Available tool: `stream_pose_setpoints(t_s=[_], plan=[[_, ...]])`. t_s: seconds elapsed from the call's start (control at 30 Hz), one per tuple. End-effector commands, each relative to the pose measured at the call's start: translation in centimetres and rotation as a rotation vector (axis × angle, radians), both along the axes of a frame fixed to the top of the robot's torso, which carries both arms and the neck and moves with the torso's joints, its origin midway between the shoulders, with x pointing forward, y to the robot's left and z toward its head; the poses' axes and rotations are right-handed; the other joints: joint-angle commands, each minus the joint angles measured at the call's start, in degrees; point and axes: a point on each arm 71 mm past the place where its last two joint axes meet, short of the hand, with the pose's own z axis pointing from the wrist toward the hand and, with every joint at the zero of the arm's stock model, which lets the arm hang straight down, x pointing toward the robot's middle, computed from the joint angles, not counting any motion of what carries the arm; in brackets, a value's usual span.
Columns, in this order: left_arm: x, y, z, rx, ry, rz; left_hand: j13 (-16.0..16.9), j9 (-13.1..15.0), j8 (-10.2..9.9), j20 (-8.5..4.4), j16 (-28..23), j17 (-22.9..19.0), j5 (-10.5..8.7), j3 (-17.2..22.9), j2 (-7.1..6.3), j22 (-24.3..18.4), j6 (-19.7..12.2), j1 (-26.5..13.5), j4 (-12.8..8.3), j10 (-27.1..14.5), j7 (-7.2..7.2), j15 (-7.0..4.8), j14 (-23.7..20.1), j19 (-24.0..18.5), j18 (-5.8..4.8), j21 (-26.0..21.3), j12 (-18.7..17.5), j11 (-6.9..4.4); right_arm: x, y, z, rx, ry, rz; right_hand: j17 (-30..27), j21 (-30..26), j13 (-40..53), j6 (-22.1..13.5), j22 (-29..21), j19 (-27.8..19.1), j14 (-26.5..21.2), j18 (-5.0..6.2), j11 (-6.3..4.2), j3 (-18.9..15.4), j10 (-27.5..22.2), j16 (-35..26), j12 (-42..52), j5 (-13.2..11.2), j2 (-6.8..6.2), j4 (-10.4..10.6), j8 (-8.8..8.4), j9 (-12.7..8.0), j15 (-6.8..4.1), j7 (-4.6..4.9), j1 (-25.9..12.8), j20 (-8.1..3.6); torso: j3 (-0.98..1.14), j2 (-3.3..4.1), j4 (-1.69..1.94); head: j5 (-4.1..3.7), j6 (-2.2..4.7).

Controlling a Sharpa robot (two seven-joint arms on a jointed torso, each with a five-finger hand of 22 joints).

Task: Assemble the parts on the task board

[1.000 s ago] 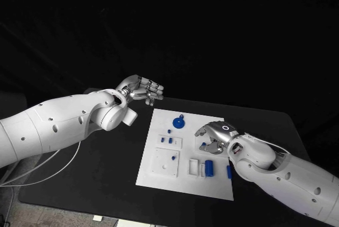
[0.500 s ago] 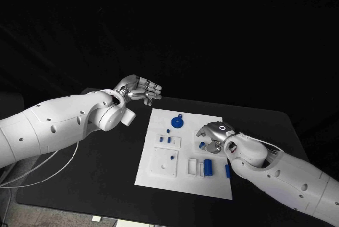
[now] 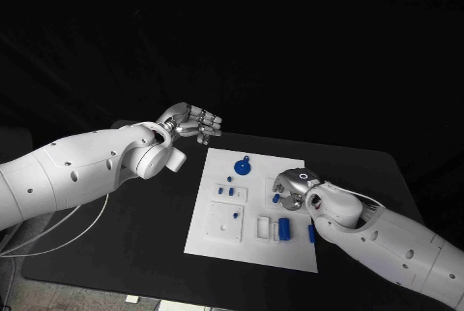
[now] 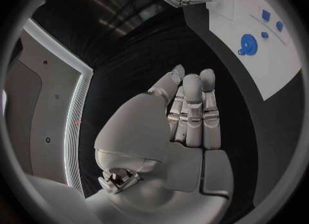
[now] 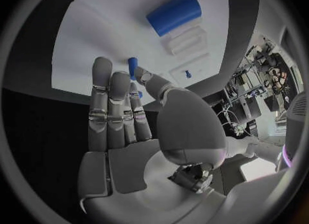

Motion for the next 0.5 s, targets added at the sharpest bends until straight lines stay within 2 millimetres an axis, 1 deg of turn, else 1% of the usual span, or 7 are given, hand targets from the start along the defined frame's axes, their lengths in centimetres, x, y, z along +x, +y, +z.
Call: stream_pose_setpoints(t_s=[0.03, 0.1, 0.5], plan=[[-0.04, -0.26, 0.03, -0.009, 0.003, -0.014, 0.0, -0.06, 0.15, -0.12, -0.17, 0.08, 0.24, 0.33, 0.5, 1.17, -0.31, -0.05, -0.13, 0.42, 0.06, -0.01, 0.2, 0.02, 0.33, 0.17, -0.13, 0.04, 0.08, -0.01, -0.28, -0.028, 0.006, 0.008, 0.06, 0.38, -0.01, 0.47, 0.08, 2.01, 0.33, -0.85, 0.05, 0.25, 0.46, 0.31, -0.29, 0.18, 0.22, 0.07, 0.14, 0.1, -0.13, -0.07, -0.6, -0.28, 0.0, -0.01, 0.03, 0.0, -0.05], [-0.04, -0.27, 0.02, -0.009, 0.003, -0.014, 0.0, -0.06, 0.15, -0.12, -0.17, 0.08, 0.24, 0.33, 0.5, 1.17, -0.31, -0.05, -0.13, 0.42, 0.06, -0.01, 0.2, 0.02, 0.33, 0.17, -0.13, 0.04, 0.12, 0.0, -0.38, -0.027, 0.009, 0.009, 0.06, 0.38, -0.01, 0.56, 0.09, 2.0, 0.33, -0.84, 0.06, 0.22, 0.48, 0.3, -0.29, 0.21, 0.23, 0.08, 0.14, 0.11, -0.14, -0.05, -0.61, -0.27, -0.02, 0.0, 0.03, 0.01, -0.08], [-0.03, -0.3, 0.01, -0.009, 0.004, -0.015, 0.0, -0.06, 0.15, -0.12, -0.17, 0.08, 0.24, 0.33, 0.5, 1.17, -0.31, -0.05, -0.13, 0.42, 0.06, -0.01, 0.2, 0.02, 0.33, 0.17, -0.13, 0.04, 0.25, 0.35, -0.71, -0.011, 0.024, 0.017, 0.08, 0.3, -0.01, 1.39, 0.1, 1.97, 0.29, -0.68, 0.23, -0.24, 0.55, 0.26, -0.29, -0.08, 0.59, 0.36, 0.15, 0.13, 0.0, 0.13, -0.91, -0.16, 0.02, 0.02, 0.04, 0.17, -0.29]])
